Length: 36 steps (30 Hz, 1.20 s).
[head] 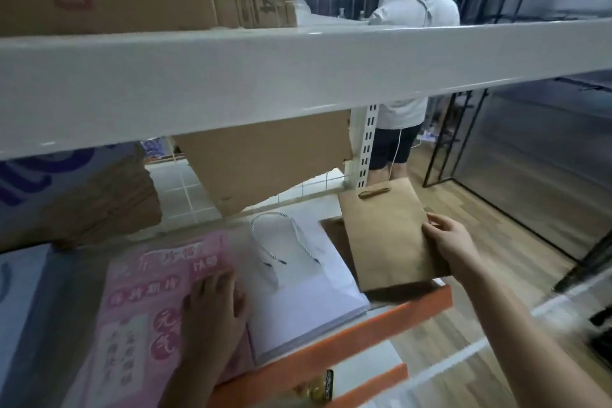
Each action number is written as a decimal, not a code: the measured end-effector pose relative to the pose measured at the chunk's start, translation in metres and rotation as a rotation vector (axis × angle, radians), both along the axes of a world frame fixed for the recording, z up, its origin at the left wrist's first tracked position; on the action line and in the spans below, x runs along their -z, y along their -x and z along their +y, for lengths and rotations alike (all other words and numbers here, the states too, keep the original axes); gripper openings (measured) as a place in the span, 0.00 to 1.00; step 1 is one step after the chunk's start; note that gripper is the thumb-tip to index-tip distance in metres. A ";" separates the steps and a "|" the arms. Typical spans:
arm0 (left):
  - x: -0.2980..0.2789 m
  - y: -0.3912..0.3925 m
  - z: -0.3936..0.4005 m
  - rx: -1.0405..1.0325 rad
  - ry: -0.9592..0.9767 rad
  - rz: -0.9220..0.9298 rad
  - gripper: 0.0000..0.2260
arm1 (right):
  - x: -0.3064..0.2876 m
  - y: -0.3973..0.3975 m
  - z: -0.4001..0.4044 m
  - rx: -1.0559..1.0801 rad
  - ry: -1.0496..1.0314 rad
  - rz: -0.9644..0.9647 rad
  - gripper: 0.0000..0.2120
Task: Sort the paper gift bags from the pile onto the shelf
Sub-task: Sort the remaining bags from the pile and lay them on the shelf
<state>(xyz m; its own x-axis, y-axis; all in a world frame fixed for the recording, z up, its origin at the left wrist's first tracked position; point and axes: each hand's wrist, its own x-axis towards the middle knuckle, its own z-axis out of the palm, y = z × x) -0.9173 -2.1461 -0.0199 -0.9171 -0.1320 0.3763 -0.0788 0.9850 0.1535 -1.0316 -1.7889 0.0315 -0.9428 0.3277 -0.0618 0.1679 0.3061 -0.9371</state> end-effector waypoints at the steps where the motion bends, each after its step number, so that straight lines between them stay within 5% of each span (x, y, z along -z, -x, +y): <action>1: 0.002 -0.001 0.005 -0.037 0.010 -0.020 0.20 | 0.003 0.007 -0.002 -0.029 -0.012 0.000 0.15; 13: 0.005 -0.008 0.016 -0.176 0.038 -0.061 0.14 | 0.041 0.017 -0.012 -0.255 -0.385 -0.008 0.14; 16: 0.002 -0.009 0.017 -0.180 -0.007 -0.060 0.19 | 0.049 0.016 -0.017 -0.289 -0.491 0.035 0.14; 36: 0.001 -0.011 0.014 -0.241 -0.050 -0.074 0.16 | 0.043 0.008 -0.014 -0.259 -0.440 0.039 0.17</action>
